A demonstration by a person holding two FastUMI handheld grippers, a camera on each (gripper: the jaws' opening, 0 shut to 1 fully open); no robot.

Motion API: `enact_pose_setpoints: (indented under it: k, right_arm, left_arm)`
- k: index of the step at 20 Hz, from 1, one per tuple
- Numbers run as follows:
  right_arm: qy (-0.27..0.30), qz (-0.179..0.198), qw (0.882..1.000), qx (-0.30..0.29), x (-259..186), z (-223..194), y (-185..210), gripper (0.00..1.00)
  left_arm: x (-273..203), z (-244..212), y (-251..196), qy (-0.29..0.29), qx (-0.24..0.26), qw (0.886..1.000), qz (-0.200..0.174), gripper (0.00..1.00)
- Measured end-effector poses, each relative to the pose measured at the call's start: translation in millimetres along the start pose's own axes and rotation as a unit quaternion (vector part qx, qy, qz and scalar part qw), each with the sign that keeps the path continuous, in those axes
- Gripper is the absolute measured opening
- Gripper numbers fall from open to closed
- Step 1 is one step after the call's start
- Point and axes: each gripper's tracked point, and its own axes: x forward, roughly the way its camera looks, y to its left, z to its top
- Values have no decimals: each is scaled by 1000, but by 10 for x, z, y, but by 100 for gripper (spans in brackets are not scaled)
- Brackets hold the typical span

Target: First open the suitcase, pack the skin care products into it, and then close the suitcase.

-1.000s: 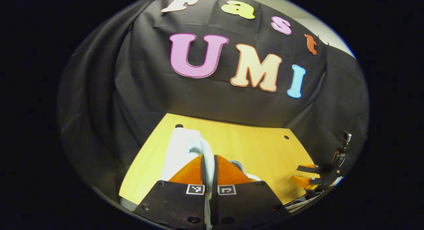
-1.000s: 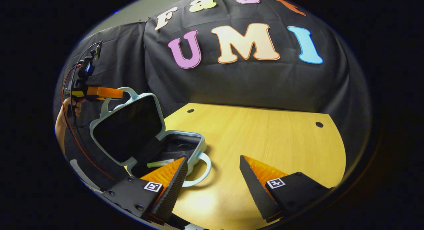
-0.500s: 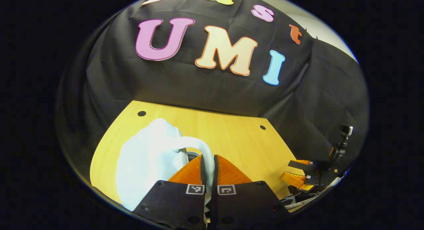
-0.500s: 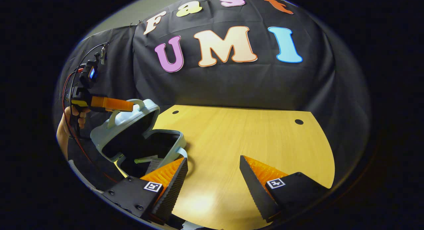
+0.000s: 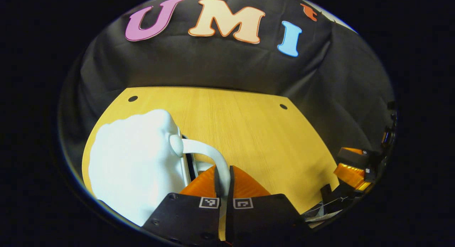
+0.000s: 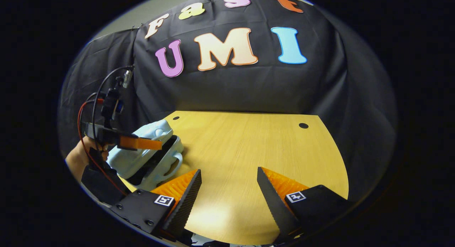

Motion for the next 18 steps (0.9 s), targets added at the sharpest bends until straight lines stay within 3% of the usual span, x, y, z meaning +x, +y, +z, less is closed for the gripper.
enact_pose_setpoints:
  k: [4,7,8,11,14,16,18]
  right_arm:
    - [-10,10,1000,-4,-31,43,-112,98]
    - [-39,14,999,-8,-65,264,-158,98]
    - [-52,14,998,-10,-84,367,-149,98]
    - [-115,13,993,-25,-231,814,-7,98]
    - [-208,-6,977,-35,-517,1364,180,98]
    - [-261,-17,965,-32,-724,1673,333,94]
    - [-307,-26,951,-27,-917,1960,489,97]
  left_arm:
    - [196,-207,-46,6,18,999,30,2]
    - [172,-193,-99,-30,-1,999,43,12]
    - [72,-92,-145,-55,-6,997,46,20]
    - [-239,270,-278,-137,3,989,58,100]
    - [-807,743,-278,-237,31,965,104,96]
    - [-1261,1127,-248,-306,53,942,130,95]
    - [-1685,1357,-167,-356,77,917,163,95]
